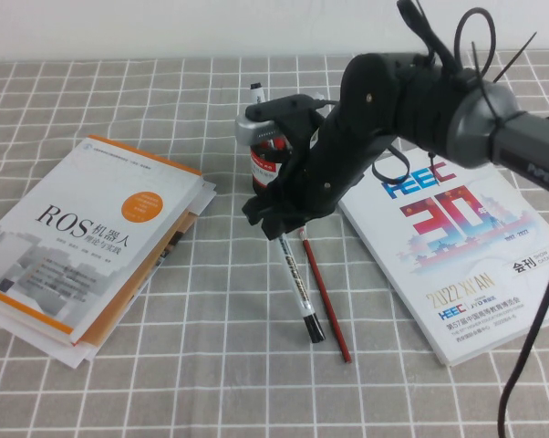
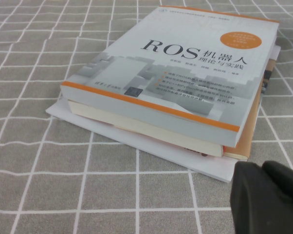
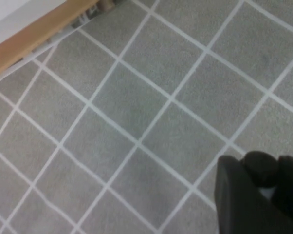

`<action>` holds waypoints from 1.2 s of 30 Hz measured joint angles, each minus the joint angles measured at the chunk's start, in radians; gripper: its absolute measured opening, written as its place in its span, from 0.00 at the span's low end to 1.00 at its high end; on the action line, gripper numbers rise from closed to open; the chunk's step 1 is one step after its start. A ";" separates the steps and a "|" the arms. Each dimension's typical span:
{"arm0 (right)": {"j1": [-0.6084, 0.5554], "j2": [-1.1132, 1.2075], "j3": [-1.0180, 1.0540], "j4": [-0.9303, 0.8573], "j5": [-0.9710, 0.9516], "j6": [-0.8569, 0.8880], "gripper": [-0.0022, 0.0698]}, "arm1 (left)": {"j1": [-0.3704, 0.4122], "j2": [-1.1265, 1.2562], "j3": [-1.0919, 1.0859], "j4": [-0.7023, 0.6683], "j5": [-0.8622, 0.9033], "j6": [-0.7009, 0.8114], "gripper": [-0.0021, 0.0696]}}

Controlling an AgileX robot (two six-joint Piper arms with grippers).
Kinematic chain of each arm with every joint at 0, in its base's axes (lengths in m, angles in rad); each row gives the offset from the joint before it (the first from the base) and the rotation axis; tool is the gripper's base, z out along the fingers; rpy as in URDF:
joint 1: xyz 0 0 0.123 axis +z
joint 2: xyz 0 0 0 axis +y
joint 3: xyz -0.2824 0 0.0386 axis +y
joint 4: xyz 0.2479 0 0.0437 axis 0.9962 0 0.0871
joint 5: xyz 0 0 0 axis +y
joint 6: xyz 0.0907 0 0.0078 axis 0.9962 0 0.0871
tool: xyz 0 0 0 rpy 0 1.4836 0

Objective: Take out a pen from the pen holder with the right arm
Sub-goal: 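Take a marker out of the pen holder and lay it on the table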

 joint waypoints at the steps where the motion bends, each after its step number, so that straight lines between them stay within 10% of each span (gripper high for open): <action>1: -0.002 0.011 -0.003 0.001 0.000 0.000 0.18 | 0.000 0.000 0.000 0.000 0.000 0.000 0.02; 36: -0.029 0.083 -0.003 -0.003 -0.080 0.048 0.30 | 0.000 0.000 0.000 0.000 0.000 0.000 0.02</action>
